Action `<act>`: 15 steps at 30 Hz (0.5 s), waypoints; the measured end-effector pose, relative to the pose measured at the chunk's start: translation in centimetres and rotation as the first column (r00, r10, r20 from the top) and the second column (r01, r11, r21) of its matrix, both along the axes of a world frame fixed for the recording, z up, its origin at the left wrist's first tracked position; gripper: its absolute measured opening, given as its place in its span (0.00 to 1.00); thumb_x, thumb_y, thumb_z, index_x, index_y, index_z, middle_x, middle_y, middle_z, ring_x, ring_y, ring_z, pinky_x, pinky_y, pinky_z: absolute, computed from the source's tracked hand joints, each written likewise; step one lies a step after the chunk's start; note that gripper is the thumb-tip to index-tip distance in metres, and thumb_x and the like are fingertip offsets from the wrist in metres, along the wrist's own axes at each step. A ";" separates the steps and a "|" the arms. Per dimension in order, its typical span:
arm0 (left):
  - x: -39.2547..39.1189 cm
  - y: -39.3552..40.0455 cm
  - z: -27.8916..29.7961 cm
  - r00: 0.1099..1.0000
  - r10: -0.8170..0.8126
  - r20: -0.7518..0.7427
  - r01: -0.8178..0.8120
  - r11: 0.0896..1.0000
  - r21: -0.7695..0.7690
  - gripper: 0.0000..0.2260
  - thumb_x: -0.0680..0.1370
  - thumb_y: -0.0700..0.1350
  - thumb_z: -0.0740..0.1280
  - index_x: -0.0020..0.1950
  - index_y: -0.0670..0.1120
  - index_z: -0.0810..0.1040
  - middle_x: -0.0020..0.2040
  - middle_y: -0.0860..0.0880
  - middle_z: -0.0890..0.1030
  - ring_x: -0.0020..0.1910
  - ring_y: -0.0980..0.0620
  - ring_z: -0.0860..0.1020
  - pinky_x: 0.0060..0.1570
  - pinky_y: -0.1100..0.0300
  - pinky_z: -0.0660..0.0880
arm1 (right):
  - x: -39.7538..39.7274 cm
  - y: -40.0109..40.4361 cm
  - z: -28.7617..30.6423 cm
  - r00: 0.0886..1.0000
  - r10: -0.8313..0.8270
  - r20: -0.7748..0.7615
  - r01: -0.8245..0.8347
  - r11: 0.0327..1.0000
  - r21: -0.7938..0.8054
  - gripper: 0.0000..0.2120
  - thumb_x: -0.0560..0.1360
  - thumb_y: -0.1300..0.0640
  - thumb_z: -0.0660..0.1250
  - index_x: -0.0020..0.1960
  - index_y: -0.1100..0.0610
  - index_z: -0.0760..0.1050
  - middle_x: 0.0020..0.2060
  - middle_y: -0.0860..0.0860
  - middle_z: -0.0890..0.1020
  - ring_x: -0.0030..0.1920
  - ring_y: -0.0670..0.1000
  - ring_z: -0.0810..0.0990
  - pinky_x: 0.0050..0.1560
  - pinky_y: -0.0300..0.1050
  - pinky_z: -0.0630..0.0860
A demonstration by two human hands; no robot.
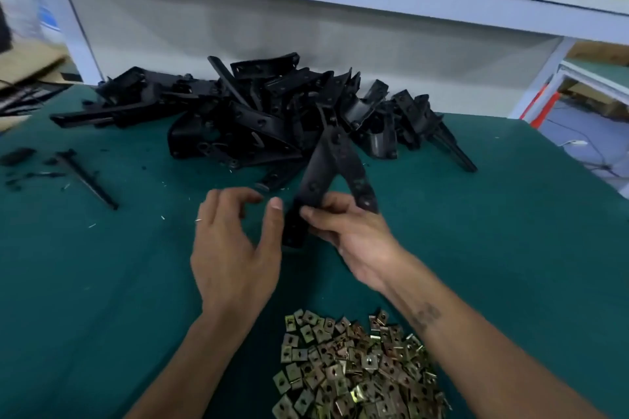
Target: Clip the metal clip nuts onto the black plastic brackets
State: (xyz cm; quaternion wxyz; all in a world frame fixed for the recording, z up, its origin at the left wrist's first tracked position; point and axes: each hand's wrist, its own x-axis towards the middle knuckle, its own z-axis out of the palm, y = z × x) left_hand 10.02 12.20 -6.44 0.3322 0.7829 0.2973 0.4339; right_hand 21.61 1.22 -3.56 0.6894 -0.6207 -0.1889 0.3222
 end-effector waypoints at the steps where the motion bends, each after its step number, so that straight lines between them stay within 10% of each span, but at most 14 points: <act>1: -0.3 -0.1 0.2 0.998 0.041 0.048 -0.041 0.999 -0.012 0.10 0.80 0.62 0.61 0.49 0.56 0.71 0.43 0.59 0.75 0.44 0.58 0.75 0.42 0.56 0.72 | -0.3 0.9 0.2 0.999 -0.045 0.012 0.045 0.999 0.017 0.13 0.73 0.67 0.74 0.34 0.53 0.82 0.40 0.53 0.85 0.44 0.50 0.84 0.52 0.44 0.77; 6: -0.7 -0.9 0.4 0.955 -0.253 0.155 0.248 0.967 0.051 0.19 0.81 0.55 0.63 0.33 0.53 0.62 0.28 0.55 0.69 0.24 0.57 0.65 0.26 0.68 0.60 | -0.5 3.1 1.4 0.978 -0.076 -0.195 0.110 0.980 0.167 0.15 0.74 0.65 0.76 0.33 0.55 0.74 0.30 0.50 0.78 0.32 0.47 0.76 0.35 0.39 0.76; 11: -0.4 -0.1 0.3 0.915 -0.325 0.238 0.389 0.866 -0.315 0.38 0.75 0.74 0.59 0.35 0.36 0.75 0.26 0.46 0.65 0.27 0.51 0.63 0.26 0.51 0.59 | -1.6 3.6 0.1 0.999 0.026 0.047 -0.032 0.992 0.124 0.03 0.75 0.63 0.74 0.45 0.61 0.80 0.38 0.50 0.84 0.41 0.47 0.83 0.45 0.43 0.78; 15: -0.4 0.1 0.3 0.952 -0.243 0.185 0.292 0.902 -0.317 0.37 0.76 0.74 0.57 0.31 0.39 0.66 0.26 0.47 0.65 0.26 0.51 0.63 0.26 0.48 0.62 | -1.7 3.0 -0.9 0.995 0.088 0.035 -0.093 0.975 0.201 0.14 0.71 0.59 0.75 0.56 0.59 0.82 0.53 0.52 0.87 0.57 0.50 0.84 0.62 0.44 0.78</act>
